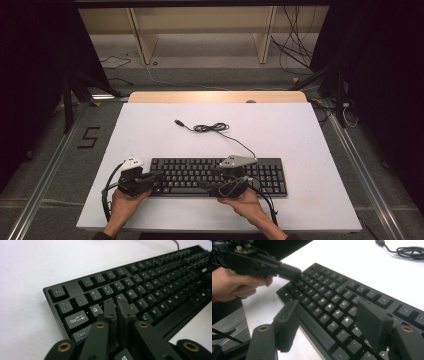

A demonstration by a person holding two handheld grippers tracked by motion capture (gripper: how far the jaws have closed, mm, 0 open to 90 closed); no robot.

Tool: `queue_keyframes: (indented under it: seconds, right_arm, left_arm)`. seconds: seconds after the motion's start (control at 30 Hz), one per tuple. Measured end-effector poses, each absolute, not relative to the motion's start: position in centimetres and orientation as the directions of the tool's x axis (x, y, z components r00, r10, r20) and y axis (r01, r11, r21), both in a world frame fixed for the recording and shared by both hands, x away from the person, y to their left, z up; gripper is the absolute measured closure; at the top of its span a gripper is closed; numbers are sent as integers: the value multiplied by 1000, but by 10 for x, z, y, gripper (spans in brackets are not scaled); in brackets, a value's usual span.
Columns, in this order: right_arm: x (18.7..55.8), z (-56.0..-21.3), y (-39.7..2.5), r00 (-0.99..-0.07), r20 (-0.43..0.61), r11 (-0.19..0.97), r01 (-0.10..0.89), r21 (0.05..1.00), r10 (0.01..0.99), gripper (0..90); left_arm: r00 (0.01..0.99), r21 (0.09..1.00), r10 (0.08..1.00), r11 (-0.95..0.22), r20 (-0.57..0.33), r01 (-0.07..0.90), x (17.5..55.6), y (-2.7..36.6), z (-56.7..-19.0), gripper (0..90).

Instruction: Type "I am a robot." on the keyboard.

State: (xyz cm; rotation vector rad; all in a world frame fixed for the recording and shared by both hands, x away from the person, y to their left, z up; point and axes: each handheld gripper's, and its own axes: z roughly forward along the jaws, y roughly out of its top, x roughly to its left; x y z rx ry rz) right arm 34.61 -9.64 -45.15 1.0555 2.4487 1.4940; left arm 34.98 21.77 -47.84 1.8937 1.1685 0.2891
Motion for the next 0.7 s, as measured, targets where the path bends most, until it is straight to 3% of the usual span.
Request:
queue_keyframes:
  seconds: [0.7]
  right_arm:
    - [343,-450,-95,-768,260,285,495,821,585,329]
  left_arm:
    - [518,731,829,-220,-208,646,355,215,-485,890]
